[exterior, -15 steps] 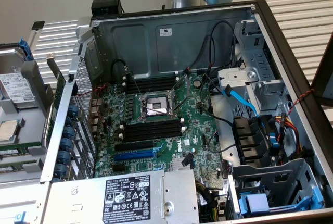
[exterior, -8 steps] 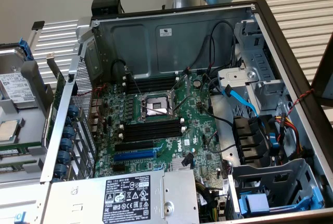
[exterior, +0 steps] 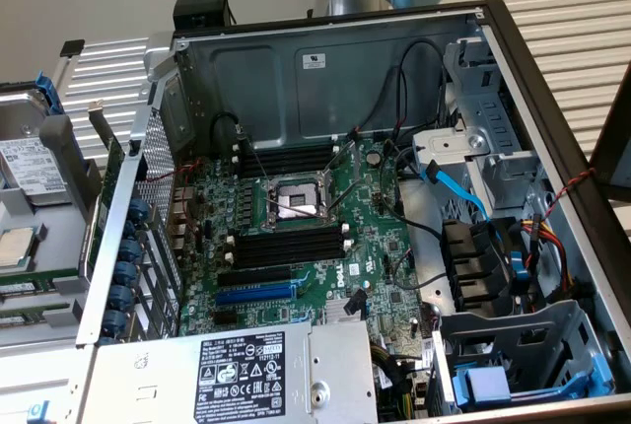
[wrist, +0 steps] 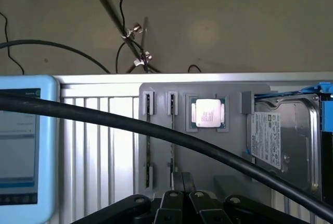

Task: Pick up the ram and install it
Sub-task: 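Pick up the ram and move it above insertion slot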

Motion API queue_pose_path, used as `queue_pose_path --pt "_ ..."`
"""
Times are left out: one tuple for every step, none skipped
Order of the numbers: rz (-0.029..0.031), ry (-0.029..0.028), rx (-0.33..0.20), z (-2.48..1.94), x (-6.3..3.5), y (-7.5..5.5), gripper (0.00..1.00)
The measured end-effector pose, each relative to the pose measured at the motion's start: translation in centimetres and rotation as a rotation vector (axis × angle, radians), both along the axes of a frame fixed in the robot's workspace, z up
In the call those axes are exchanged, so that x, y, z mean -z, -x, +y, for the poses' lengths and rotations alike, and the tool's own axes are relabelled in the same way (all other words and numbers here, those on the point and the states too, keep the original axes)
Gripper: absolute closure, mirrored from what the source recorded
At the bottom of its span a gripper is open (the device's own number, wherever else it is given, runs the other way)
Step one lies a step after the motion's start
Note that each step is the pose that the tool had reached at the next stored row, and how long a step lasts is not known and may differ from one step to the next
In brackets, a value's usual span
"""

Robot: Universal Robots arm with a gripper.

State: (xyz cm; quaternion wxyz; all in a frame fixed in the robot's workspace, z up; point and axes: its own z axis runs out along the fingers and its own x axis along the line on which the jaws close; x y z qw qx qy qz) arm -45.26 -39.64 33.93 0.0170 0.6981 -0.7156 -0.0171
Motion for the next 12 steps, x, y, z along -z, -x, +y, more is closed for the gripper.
queue_pose_path --pt "0.0001 0.0001 -0.003 0.00 0.13 -0.01 0.89" --pt "0.0001 0.0001 -0.006 0.00 0.16 -0.02 0.89" --pt "0.0001 0.0001 -0.010 0.00 0.16 -0.02 0.89" --pt "0.0002 0.0002 -0.012 0.00 0.15 -0.02 0.89" --pt "0.0002 0.0002 -0.012 0.00 0.16 -0.02 0.89" --pt "0.0001 0.0001 -0.012 0.00 0.16 -0.02 0.89" --pt "0.0000 0.0001 -0.012 0.00 0.17 -0.02 0.89" --pt "0.0000 0.0001 -0.012 0.00 0.17 -0.02 0.89" --pt "-0.0001 0.0001 -0.012 0.00 0.18 -0.03 0.89" --pt "-0.0002 0.0001 -0.012 0.00 0.19 -0.04 0.89" --pt "-0.0002 0.0002 -0.012 0.00 0.19 -0.04 0.89" --pt "0.0000 0.0003 -0.012 0.00 0.19 -0.04 0.89"
